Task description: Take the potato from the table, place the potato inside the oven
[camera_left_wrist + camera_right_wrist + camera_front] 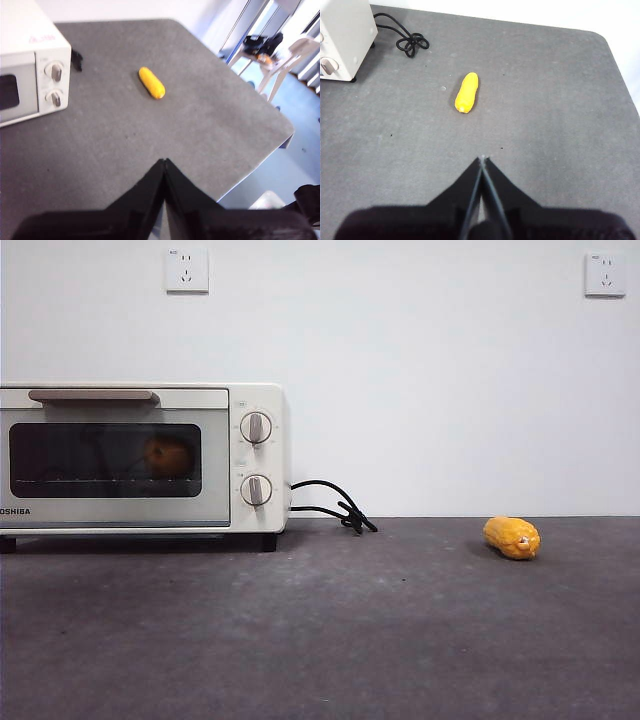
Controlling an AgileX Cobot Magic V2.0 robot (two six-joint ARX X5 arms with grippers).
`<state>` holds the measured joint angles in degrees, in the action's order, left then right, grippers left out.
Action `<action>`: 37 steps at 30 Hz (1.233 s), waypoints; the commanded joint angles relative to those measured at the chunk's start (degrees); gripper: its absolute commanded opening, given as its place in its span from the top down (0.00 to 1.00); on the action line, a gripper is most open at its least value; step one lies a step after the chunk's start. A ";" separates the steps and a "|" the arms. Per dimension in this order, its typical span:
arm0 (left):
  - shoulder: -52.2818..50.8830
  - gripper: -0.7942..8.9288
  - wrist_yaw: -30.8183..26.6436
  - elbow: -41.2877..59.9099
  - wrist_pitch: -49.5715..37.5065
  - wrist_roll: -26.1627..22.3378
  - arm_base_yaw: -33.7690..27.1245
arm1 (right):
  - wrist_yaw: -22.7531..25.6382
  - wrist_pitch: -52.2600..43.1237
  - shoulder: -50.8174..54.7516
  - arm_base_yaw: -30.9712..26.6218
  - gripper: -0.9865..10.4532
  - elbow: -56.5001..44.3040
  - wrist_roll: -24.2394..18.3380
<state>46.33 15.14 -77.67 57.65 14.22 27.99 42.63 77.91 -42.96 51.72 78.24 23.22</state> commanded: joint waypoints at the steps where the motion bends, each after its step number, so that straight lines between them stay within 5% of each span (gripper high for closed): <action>1: 1.33 0.92 -0.26 0.24 -0.28 0.37 -0.07 | 0.26 1.25 -0.02 0.00 0.91 -0.50 0.63; 2: 1.60 0.92 -0.22 0.24 -0.24 -0.31 -0.52 | 0.26 1.27 -0.02 0.00 0.91 -0.50 0.63; 7: 2.86 0.92 -0.87 0.24 -0.37 -20.17 -3.56 | 0.26 1.25 -0.02 0.00 0.91 -0.50 0.63; 15: 4.48 0.92 -6.25 1.79 -5.99 -29.59 -12.04 | 0.26 1.27 -0.02 0.00 0.91 -0.50 0.66; 23: -2.62 0.92 -5.77 17.79 -28.00 -27.67 -19.47 | 0.26 1.25 -0.02 0.00 0.91 -0.50 0.63; 28: -10.29 0.92 -8.96 31.41 -37.35 -30.14 -22.56 | 0.26 1.27 -0.02 0.00 0.91 -0.50 0.63; 37: -22.69 0.92 -10.32 53.42 -53.59 -27.58 -27.12 | 0.26 1.25 -0.02 0.00 0.91 -0.50 0.63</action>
<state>24.36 5.06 -25.65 5.23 -14.39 1.41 42.63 77.91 -42.96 51.72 78.24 23.22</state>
